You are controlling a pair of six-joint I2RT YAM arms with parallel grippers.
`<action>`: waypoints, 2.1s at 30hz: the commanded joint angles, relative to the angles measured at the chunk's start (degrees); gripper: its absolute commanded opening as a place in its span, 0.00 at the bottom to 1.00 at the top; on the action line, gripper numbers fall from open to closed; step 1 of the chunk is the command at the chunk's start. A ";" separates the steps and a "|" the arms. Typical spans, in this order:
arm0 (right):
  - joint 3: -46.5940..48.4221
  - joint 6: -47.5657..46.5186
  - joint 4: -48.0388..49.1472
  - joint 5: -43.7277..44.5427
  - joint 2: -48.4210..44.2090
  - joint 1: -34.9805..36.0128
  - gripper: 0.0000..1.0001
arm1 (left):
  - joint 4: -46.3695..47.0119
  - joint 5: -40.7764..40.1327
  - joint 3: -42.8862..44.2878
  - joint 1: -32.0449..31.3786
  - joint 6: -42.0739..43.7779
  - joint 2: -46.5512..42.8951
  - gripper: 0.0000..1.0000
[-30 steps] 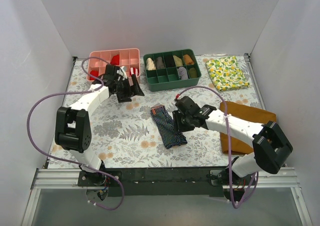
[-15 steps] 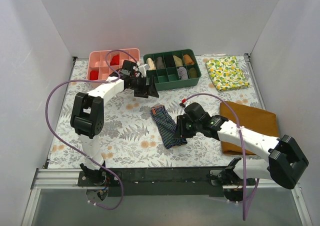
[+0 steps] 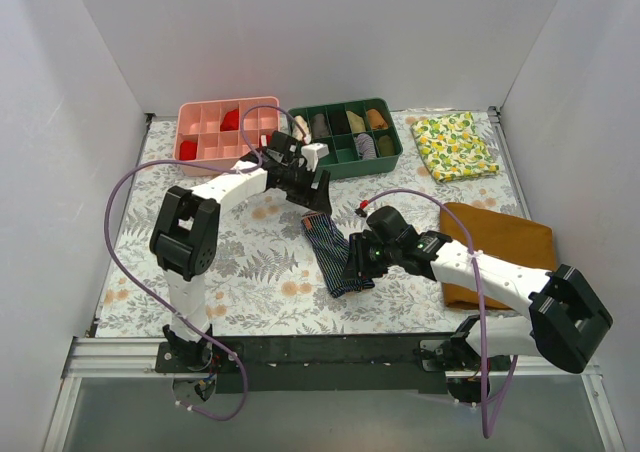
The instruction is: Roll the underwear
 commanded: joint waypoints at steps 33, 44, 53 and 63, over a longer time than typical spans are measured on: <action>-0.68 -0.09 1.52 -1.23 2.28 -0.18 0.40 | 5.42 -5.26 -7.25 -1.55 0.19 -5.57 0.37; -1.47 -0.26 -0.24 1.49 2.10 -0.18 0.39 | 4.89 -5.43 -4.43 -1.55 -0.68 -2.85 0.04; -3.40 -0.53 2.30 4.74 3.60 -0.18 0.37 | 4.81 -6.22 -2.68 -1.55 -1.04 -2.15 0.00; -3.40 -0.18 4.42 7.55 1.15 -0.09 0.30 | 4.89 -5.96 -1.88 -1.55 -1.04 -1.27 0.00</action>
